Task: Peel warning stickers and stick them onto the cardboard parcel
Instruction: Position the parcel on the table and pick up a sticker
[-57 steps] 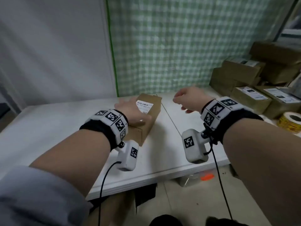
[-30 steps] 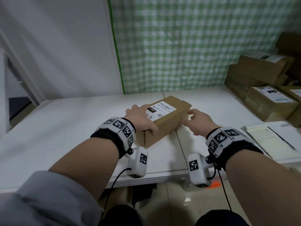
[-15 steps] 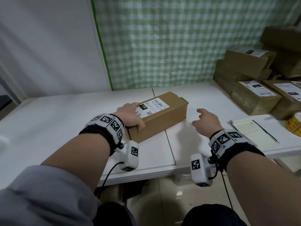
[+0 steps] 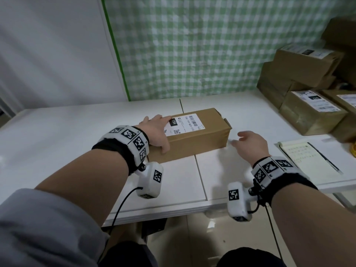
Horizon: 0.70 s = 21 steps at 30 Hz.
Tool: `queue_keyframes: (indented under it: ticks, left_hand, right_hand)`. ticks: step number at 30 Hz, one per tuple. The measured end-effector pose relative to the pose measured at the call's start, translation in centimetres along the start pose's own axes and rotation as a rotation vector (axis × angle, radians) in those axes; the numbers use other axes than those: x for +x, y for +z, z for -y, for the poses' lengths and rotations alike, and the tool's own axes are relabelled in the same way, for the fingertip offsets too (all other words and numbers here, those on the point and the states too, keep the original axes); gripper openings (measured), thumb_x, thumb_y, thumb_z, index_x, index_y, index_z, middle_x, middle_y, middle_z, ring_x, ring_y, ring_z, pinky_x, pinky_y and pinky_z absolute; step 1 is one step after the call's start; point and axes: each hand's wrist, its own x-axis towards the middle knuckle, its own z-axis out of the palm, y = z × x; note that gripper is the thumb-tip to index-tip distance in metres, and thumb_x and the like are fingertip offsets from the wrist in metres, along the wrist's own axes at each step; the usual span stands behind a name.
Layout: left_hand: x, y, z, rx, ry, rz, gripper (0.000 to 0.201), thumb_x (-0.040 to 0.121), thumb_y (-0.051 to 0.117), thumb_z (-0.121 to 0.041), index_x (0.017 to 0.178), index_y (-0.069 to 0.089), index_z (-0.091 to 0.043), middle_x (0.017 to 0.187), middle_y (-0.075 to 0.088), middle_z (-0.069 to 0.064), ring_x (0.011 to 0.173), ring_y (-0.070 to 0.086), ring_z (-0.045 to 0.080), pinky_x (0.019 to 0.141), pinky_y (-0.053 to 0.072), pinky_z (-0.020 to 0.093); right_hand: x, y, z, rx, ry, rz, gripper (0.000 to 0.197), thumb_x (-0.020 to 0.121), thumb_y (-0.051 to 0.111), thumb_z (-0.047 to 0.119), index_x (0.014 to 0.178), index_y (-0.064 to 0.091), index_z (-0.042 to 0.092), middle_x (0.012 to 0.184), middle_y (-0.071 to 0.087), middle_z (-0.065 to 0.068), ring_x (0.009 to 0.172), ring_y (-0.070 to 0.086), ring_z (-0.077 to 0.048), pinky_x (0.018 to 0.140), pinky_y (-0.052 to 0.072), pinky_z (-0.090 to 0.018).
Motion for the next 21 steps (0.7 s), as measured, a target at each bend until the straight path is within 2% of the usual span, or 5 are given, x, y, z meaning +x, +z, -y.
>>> queue_keyframes:
  ticks: [5, 10, 12, 17, 21]
  left_hand:
    - [0.0, -0.9, 1.1, -0.333, 0.019, -0.009, 0.107, 0.045, 0.079, -0.022, 0.142, 0.035, -0.034, 0.133, 0.047, -0.006, 0.118, 0.047, 0.020, 0.097, 0.047, 0.038]
    - [-0.9, -2.0, 2.7, -0.819, -0.032, -0.113, 0.075, 0.067, 0.075, -0.009, 0.134, 0.048, -0.028, 0.119, 0.050, 0.000, 0.103, 0.055, 0.022, 0.083, 0.054, 0.038]
    - [-1.2, -2.1, 3.0, -0.965, -0.035, -0.184, 0.063, 0.074, 0.070, -0.007, 0.132, 0.051, -0.024, 0.115, 0.052, 0.001, 0.095, 0.057, 0.018, 0.075, 0.052, 0.034]
    - [-1.5, -2.0, 2.8, -1.128, -0.074, -0.274, 0.041, 0.081, 0.063, -0.010, 0.121, 0.059, -0.020, 0.108, 0.061, 0.002, 0.093, 0.057, 0.017, 0.080, 0.051, 0.034]
    - [-1.7, -2.2, 2.4, -1.164, -0.092, -0.341, 0.049, 0.082, 0.063, -0.021, 0.131, 0.052, -0.017, 0.106, 0.058, 0.002, 0.089, 0.054, 0.014, 0.071, 0.046, 0.029]
  right_hand:
    - [-0.3, 0.6, 2.6, 0.343, -0.079, 0.164, 0.048, 0.086, 0.057, 0.031, 0.133, 0.048, 0.025, 0.124, 0.058, 0.000, 0.115, 0.053, -0.021, 0.103, 0.041, -0.039]
    - [-0.6, -0.6, 4.5, 0.645, -0.111, 0.125, 0.048, 0.091, 0.054, 0.037, 0.137, 0.044, 0.032, 0.124, 0.051, 0.008, 0.110, 0.050, -0.012, 0.083, 0.038, -0.025]
    - [-0.9, -1.3, 5.2, 0.683, -0.118, 0.133, 0.044, 0.092, 0.051, 0.039, 0.135, 0.044, 0.034, 0.117, 0.050, 0.011, 0.103, 0.049, -0.006, 0.076, 0.037, -0.024]
    - [-1.3, -1.2, 5.9, 0.690, -0.146, 0.099, 0.041, 0.090, 0.054, 0.037, 0.130, 0.048, 0.033, 0.106, 0.052, 0.010, 0.092, 0.051, 0.000, 0.080, 0.041, -0.027]
    - [-1.3, -0.7, 5.7, 0.688, -0.108, 0.102, 0.038, 0.087, 0.054, 0.045, 0.123, 0.048, 0.033, 0.104, 0.053, 0.012, 0.089, 0.051, -0.001, 0.074, 0.039, -0.024]
